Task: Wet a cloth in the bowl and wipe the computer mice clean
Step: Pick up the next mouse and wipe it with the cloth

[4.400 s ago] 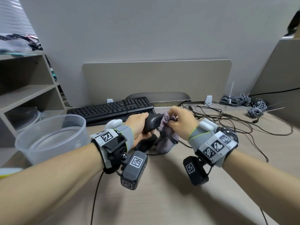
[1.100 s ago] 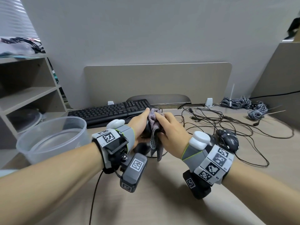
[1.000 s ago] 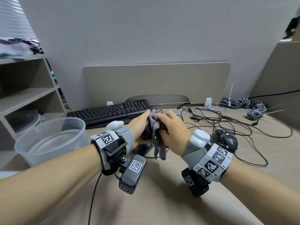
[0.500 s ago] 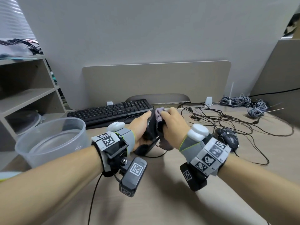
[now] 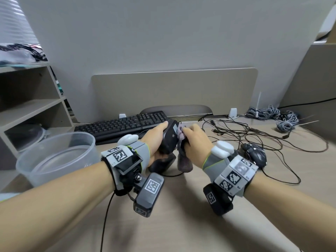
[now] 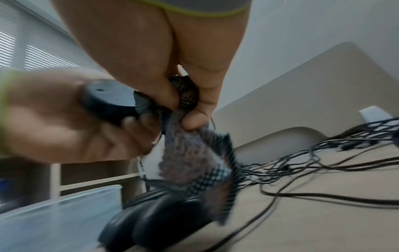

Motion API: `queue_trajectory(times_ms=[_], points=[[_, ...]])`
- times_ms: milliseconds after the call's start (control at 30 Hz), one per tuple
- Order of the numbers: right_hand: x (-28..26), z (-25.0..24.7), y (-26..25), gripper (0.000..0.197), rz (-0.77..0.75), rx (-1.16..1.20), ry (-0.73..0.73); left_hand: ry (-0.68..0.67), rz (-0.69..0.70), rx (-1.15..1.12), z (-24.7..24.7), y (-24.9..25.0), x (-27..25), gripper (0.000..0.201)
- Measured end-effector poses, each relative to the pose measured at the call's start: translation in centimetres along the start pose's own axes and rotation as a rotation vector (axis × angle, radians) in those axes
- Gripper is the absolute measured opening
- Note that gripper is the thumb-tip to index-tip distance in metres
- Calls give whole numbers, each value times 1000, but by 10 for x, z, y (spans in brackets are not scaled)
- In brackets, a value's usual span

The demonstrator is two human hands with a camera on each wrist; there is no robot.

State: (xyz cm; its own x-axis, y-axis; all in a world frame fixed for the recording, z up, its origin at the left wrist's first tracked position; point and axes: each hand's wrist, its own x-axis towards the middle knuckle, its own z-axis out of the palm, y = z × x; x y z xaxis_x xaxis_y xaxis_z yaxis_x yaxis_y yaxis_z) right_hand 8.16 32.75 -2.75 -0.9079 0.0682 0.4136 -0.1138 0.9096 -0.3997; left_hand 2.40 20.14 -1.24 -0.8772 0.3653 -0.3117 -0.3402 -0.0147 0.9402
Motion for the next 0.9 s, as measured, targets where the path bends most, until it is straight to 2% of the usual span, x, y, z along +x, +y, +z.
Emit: queue_trajectory(times_ms=[67, 133, 200, 267, 400, 500, 567, 633, 700, 800, 900], points=[[-11, 2, -12, 32, -66, 8, -34, 3, -6, -5, -1, -2, 4, 54], [-3, -3, -16, 39, -104, 51, 26, -3, 10, 11, 1, -3, 2, 48], [4, -6, -8, 37, -49, 70, 81, -16, 7, 18, 1, -6, 3, 42], [-1, -2, -5, 29, -9, 21, 46, -10, -3, 17, 0, -6, 3, 43], [-5, 3, -20, 30, -110, 24, -4, 15, -20, -15, -2, -5, 5, 46], [9, -7, -6, 36, -22, 55, 55, -5, -19, -10, -1, -6, 4, 41], [-1, -2, -6, 37, -9, 17, 12, -1, -19, -8, -2, -6, 3, 36], [-14, 5, -20, 33, -88, 23, -28, 16, -10, -13, -3, -6, 5, 39], [-10, 2, -24, 34, -151, 67, 13, 7, -10, -35, -2, -6, 3, 40], [5, -9, -15, 40, -50, 205, 107, -15, -9, -13, 1, -11, 2, 44], [7, -14, -10, 31, 104, 301, 161, -12, 24, 41, 3, -12, 0, 47]])
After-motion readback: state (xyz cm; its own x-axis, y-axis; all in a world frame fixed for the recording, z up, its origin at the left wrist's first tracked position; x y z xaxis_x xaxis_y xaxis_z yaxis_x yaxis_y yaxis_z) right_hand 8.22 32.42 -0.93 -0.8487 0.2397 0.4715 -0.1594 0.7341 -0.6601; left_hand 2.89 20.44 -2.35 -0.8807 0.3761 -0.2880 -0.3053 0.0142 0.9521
